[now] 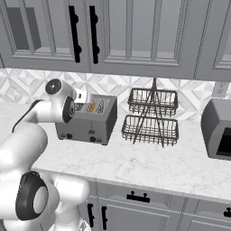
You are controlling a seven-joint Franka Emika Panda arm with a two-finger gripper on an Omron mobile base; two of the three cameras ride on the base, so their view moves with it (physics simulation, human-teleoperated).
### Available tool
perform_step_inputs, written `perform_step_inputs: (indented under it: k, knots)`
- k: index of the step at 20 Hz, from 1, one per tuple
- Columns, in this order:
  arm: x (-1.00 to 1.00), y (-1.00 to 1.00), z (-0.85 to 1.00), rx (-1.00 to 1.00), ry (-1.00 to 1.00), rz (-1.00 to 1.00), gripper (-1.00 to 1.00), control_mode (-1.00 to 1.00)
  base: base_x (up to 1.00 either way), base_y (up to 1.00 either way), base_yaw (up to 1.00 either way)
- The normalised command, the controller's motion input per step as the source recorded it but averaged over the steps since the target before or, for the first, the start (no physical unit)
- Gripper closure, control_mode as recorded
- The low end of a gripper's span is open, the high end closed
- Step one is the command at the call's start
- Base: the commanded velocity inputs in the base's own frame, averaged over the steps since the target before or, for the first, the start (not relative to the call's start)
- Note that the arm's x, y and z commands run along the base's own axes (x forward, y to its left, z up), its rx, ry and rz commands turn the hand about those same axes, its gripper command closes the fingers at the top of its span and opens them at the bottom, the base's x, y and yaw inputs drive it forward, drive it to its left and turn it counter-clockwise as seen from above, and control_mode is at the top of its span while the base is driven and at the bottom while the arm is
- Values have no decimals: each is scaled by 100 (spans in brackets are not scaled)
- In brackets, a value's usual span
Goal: Start the toaster. Once the lever pops up, take the bread to the plate on the dining counter.
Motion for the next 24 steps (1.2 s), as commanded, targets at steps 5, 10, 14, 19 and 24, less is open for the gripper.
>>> perform_step_inputs:
  k: [5,10,14,19,24]
  knots:
    - [40,0,-1,0,0,0,100,-100,0,0,0]
    - [31,0,-9,0,-1,0,100,-100,0,0,0]
    - [19,0,-19,-1,-1,0,100,-100,0,0,0]
    - [8,0,-18,0,-1,0,100,-100,0,0,0]
    - [0,0,-3,0,0,0,100,-100,0,0,0]
